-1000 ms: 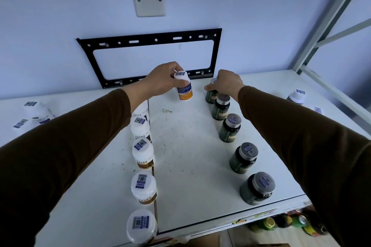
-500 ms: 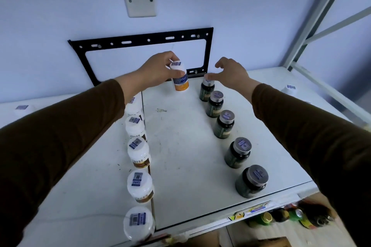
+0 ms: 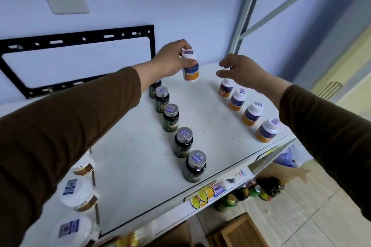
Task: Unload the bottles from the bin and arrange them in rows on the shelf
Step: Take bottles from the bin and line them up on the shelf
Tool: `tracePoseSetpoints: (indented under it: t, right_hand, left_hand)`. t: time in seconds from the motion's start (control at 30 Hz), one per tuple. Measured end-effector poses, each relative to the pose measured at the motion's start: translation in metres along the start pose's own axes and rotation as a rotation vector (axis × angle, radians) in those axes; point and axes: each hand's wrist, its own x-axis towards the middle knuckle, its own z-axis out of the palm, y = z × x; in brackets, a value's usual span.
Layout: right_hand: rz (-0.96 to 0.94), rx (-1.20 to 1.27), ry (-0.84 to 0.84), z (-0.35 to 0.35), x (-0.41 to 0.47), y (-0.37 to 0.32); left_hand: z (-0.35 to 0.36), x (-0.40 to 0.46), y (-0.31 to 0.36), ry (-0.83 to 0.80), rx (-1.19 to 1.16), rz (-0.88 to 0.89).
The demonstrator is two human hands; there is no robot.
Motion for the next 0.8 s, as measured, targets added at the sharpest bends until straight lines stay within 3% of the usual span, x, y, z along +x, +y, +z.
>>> tracePoseSetpoints:
  t: [0.47,0.8]
  right_hand:
    - [-0.055,0.048,-0.009,-0.031,0.022,0.128]
    - [-0.068,0.113,-0.030,-0.012,0.046,0.169]
  left_hand:
    - [0.124,0.101,-0.008,0.047,0.161,-0.206]
    - [0.167,0.136,-0.042,0.114,0.165,-0.292]
